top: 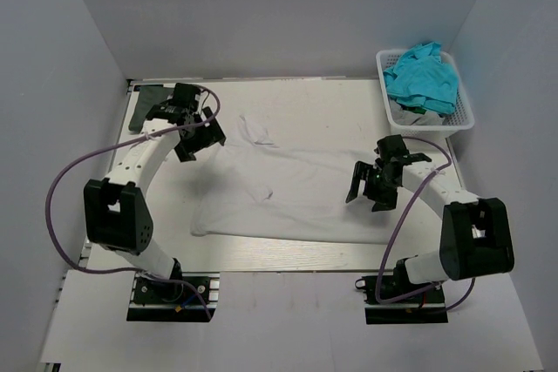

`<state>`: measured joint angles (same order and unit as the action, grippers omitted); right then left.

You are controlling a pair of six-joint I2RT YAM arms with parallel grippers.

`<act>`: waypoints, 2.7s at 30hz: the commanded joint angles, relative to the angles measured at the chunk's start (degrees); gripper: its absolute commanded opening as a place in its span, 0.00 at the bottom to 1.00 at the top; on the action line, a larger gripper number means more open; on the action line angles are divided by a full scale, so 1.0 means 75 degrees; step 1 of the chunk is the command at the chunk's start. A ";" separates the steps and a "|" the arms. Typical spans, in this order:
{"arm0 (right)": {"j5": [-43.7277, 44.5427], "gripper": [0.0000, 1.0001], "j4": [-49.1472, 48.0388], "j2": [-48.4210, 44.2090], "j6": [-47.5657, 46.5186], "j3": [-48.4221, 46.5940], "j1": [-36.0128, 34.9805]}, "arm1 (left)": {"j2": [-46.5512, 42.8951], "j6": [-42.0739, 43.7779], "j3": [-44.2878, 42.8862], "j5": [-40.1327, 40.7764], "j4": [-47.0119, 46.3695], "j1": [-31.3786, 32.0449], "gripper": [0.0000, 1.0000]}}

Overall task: Fold and stack the t-shirts
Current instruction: Fold the flattened tshirt in 1/3 of the way, then grap the side of the flattened tshirt furthest away from the robot with both arms

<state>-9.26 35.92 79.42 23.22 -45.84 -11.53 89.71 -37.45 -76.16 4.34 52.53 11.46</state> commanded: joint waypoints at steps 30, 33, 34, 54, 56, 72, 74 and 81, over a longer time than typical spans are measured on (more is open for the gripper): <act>0.3120 0.90 -0.0489 -0.1015 0.0254 -0.1399 0.0236 | 0.6859 0.1700 -0.6804 -0.0545 -0.2540 0.0475 0.84; 0.3402 0.90 -0.0629 -0.0875 0.0384 -0.1353 0.0260 | 0.6859 0.1771 -0.6288 -0.0030 -0.2633 0.0651 0.74; 0.3449 0.90 -0.0769 -0.0805 0.0407 -0.1317 0.0260 | 0.6928 0.1852 -0.6217 0.0146 -0.2448 0.0767 0.72; 0.4151 0.90 -0.2338 0.2427 0.2035 -0.2758 0.0201 | 0.6473 0.1783 -0.5738 0.1765 -0.1999 0.1014 0.00; 0.4351 0.90 -0.2503 0.2664 0.2293 -0.2956 0.0190 | 0.6122 0.1783 -0.5491 0.1566 -0.2257 0.1014 0.00; 0.4856 0.60 -0.1919 0.3579 0.2131 -0.3392 0.0166 | 0.5289 0.1783 -0.4823 0.1379 -0.2282 0.0944 0.00; 0.4879 0.66 -0.1755 0.3532 0.2025 -0.3205 0.0154 | 0.5218 0.1783 -0.4613 0.1379 -0.2282 0.0944 0.00; 0.4750 0.35 -0.1859 0.3567 0.1919 -0.2700 0.0154 | 0.4796 0.1712 -0.4142 0.1379 -0.2282 0.0944 0.00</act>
<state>25.39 21.12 107.55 37.39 -67.68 -10.24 131.13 -24.05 -108.03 15.25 35.66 18.87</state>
